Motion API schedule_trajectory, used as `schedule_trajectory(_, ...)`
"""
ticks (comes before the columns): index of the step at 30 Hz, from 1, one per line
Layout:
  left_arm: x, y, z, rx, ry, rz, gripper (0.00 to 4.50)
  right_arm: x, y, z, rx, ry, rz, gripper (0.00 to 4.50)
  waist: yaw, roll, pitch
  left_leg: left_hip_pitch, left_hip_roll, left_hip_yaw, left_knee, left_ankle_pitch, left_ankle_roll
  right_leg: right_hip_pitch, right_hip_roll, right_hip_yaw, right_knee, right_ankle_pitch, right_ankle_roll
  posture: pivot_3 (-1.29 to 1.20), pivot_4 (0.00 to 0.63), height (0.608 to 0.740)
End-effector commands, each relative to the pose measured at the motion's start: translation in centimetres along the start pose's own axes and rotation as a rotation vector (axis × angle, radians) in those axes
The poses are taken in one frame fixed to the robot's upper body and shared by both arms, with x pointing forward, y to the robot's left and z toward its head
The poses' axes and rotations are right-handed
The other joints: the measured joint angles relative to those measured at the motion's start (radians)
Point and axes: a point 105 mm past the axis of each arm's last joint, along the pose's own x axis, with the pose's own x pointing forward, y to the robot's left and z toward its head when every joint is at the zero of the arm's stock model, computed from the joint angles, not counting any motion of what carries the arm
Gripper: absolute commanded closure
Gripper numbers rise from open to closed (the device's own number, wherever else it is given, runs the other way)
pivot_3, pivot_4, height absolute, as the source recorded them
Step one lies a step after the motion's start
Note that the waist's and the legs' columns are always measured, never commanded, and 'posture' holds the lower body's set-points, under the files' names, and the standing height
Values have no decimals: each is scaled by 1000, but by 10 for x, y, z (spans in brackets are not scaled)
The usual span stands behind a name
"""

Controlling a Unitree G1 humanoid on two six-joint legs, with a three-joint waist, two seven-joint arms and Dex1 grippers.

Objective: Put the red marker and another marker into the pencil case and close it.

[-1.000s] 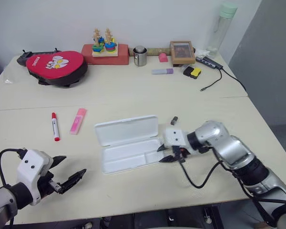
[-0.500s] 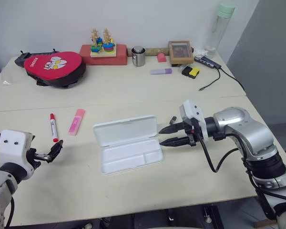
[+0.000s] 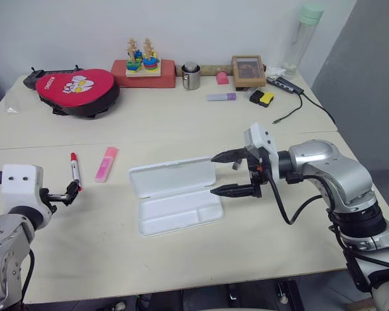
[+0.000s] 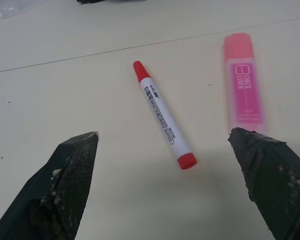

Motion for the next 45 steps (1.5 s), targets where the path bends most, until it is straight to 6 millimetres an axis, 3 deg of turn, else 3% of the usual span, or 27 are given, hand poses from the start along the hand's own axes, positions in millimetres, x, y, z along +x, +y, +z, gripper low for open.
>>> schedule_trajectory(1,9,4,2,3,8,19,0,-4,-3,17,-39,-82,-50,208,0,0,0,0,0,0,0,0,0,0,0,0,0,0,0,0,150,740)
schedule_trajectory(12,33,-3,-13,-35,72,-23,0,-4,-8,26,-42,-133,-119,208,1,0,0,0,0,0,0,0,0,0,0,0,0,1,-1,0,150,740)
schedule_trajectory(27,60,-13,-18,-126,123,-64,0,-2,-6,30,-20,-119,-126,208,3,0,0,0,0,-1,0,0,0,0,0,0,0,3,-3,0,150,740)
schedule_trajectory(28,62,-14,-17,-131,122,-64,374,-2,-6,30,-20,-120,-127,137,3,0,0,0,0,-1,0,0,0,0,0,0,0,3,-3,0,150,740)
schedule_trajectory(39,65,-13,-11,-164,107,-64,2751,-2,-6,28,-15,-123,-138,137,2,0,0,0,0,-1,0,0,0,0,0,0,1,3,-3,0,150,740)
schedule_trajectory(45,65,-11,-12,-169,116,-47,3871,-1,-6,27,-15,-123,-134,137,2,0,0,0,0,-1,0,0,0,0,0,0,1,3,-3,0,150,740)
